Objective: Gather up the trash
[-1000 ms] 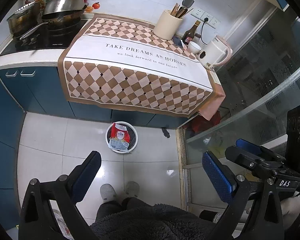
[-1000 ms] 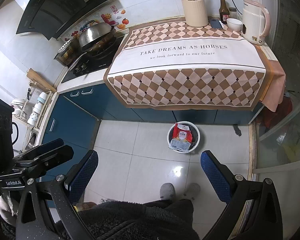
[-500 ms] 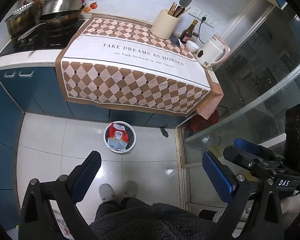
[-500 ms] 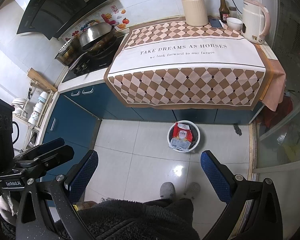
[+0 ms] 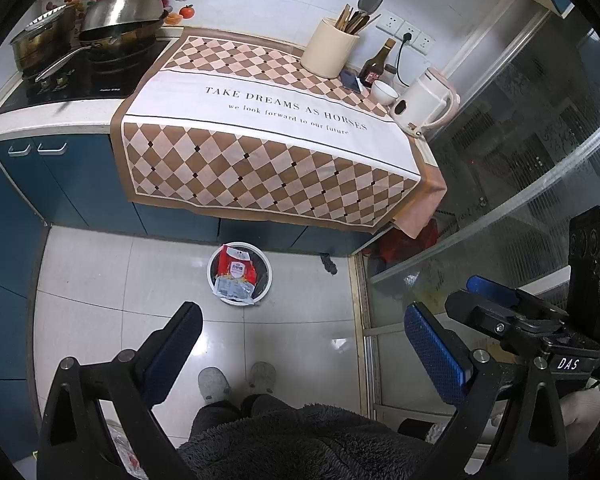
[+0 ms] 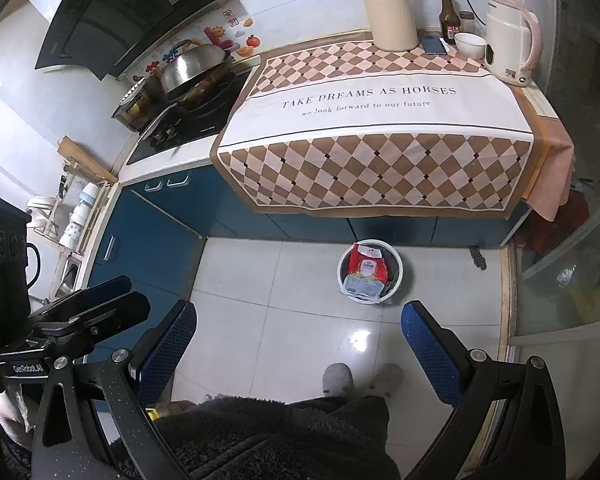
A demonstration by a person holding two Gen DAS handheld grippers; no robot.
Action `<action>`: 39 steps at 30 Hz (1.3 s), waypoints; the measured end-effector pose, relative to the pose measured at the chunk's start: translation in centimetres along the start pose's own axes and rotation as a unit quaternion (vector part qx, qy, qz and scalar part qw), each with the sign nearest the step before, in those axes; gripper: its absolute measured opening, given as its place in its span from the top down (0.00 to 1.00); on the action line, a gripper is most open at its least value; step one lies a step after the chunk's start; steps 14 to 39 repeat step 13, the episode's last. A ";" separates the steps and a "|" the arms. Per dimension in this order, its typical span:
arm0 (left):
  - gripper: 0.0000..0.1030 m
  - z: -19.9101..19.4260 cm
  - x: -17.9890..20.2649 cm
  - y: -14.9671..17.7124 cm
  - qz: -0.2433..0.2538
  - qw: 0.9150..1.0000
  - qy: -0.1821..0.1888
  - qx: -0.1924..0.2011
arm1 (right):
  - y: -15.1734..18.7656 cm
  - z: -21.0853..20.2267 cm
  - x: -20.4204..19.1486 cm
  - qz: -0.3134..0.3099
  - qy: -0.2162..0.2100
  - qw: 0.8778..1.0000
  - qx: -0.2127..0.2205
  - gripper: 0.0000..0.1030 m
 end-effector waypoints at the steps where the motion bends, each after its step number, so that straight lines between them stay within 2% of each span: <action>1: 0.00 0.0 -0.1 0.0 0.000 1.000 0.000 0.000 | 0.2 0.1 -0.2 0.000 0.000 1.000 0.000 0.00; 39: 0.00 -0.2 -0.1 -0.2 0.001 1.000 -0.001 0.008 | -0.1 0.2 -0.3 0.005 0.001 1.000 0.001 0.00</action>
Point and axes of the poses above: each gripper's, at about its wrist camera, not at the fingertips, and z roughly the way its jaws point, x to its right, y to its underside, the point moved 5 cm from there along z, roughly the way its jaws point
